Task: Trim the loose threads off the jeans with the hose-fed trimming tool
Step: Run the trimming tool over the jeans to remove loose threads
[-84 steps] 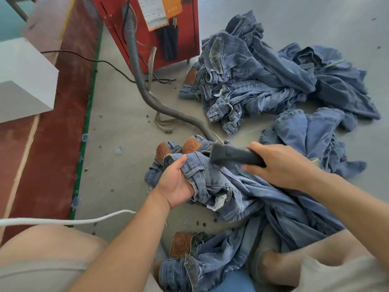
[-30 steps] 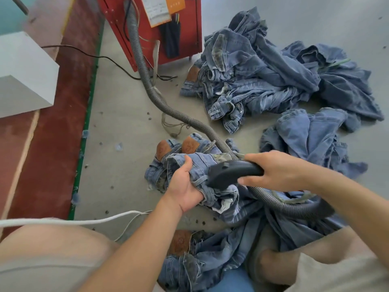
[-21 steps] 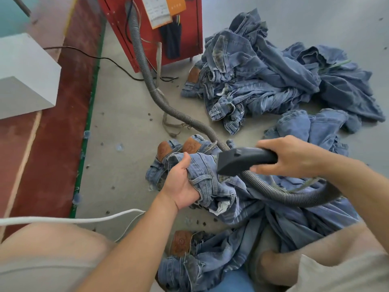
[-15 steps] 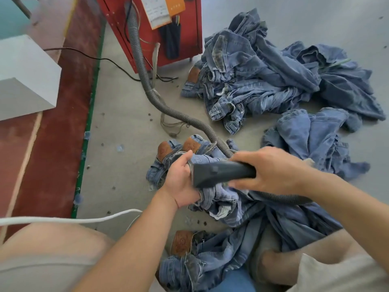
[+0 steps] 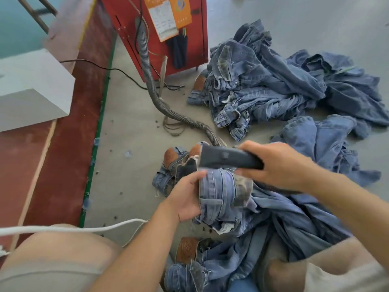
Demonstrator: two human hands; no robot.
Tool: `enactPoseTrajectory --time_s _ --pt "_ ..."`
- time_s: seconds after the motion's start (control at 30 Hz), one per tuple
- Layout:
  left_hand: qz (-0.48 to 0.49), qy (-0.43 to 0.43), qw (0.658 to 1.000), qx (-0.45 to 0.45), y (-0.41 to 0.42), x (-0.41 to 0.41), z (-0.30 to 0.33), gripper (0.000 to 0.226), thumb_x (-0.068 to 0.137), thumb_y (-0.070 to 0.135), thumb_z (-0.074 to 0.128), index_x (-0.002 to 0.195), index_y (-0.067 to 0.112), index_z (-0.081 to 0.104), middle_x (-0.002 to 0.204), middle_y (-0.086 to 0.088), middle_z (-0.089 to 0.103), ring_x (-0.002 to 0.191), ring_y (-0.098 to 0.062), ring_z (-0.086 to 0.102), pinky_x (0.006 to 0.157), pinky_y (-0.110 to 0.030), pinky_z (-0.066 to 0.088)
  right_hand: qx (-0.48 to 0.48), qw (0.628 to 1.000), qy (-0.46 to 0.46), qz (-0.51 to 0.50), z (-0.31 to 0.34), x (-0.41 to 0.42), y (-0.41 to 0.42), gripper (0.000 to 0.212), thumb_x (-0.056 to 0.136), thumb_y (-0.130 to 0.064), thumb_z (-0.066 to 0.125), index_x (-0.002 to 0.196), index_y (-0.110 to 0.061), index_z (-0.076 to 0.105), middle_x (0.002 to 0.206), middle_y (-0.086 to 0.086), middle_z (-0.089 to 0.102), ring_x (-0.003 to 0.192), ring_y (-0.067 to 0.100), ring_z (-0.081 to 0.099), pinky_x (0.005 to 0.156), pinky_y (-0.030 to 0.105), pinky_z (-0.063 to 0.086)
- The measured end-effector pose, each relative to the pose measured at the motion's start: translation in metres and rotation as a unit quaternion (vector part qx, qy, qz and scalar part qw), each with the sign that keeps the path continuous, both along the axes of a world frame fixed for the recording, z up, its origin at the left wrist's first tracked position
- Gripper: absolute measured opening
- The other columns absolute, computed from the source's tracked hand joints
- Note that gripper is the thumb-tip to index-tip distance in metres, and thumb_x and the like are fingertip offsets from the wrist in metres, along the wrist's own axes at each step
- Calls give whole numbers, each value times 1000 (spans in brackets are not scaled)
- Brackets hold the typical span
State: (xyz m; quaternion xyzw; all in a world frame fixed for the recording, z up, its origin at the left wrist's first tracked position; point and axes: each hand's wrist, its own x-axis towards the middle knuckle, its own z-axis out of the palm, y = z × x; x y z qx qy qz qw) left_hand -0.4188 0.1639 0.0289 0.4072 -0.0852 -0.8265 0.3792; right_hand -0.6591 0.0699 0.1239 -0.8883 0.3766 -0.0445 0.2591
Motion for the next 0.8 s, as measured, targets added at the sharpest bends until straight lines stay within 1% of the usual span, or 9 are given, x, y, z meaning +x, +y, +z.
enactPoseTrajectory --time_s 0.1,0.2,0.27,0.37,0.5,0.57,0.63,0.73,0.8 --pt "15 -44 999 1 5 9 -2 54 73 5 58 127 0 66 127 -26 56 109 -39 59 99 -55 50 11 998 9 -60 0 -29 -24 33 85 -63 66 109 -43 55 87 -21 64 83 15 63 75 37 47" --pt "12 -69 997 39 5 12 -3 57 79 20 70 131 -3 65 123 -25 61 108 -38 60 104 -56 47 32 996 62 -49 -6 -42 -33 26 90 -51 72 108 -42 55 91 -24 59 92 15 61 78 36 45" --pt "-8 -115 991 68 6 11 -5 48 90 25 70 129 -3 67 119 -23 71 101 -35 70 99 -52 54 38 994 103 -30 -12 -40 -31 27 93 -54 69 114 -44 56 99 -22 61 95 12 59 82 39 49" --pt "-20 -160 985 60 9 10 -7 27 100 5 55 121 -4 70 120 -28 70 94 -35 74 88 -49 61 25 988 154 4 -19 -30 -27 30 94 -62 62 117 -48 49 100 -24 58 92 10 56 74 36 45" --pt "-8 -121 992 20 11 14 -5 35 101 -10 41 115 1 71 116 -24 73 100 -36 74 86 -49 61 -21 979 202 19 -18 -18 -25 38 83 -80 50 100 -46 42 73 -19 52 69 11 51 57 33 38" --pt "-23 -113 993 1 13 14 -4 41 98 -16 38 119 2 68 117 -23 73 102 -36 73 87 -49 61 -34 975 217 19 -17 -8 -21 43 80 -84 49 95 -44 43 67 -20 45 67 15 49 58 34 37" --pt "-56 -110 992 -16 17 9 -2 47 96 -22 36 120 4 67 116 -19 74 104 -34 73 86 -47 61 -24 978 204 28 -17 5 -13 44 80 -85 48 93 -43 44 67 -22 44 68 16 49 61 34 40" --pt "-106 -159 981 -26 22 1 -1 49 94 -24 39 116 9 68 108 -13 76 100 -28 74 84 -44 61 19 992 117 34 -14 21 -4 31 77 -86 49 91 -59 43 67 -25 51 61 3 50 57 33 40" --pt "-117 -194 973 -32 22 -2 0 45 94 -21 45 114 11 69 107 -12 77 98 -26 75 84 -42 61 14 997 73 7 -11 23 -7 37 72 -87 48 94 -58 47 71 -25 59 63 0 55 59 33 46"
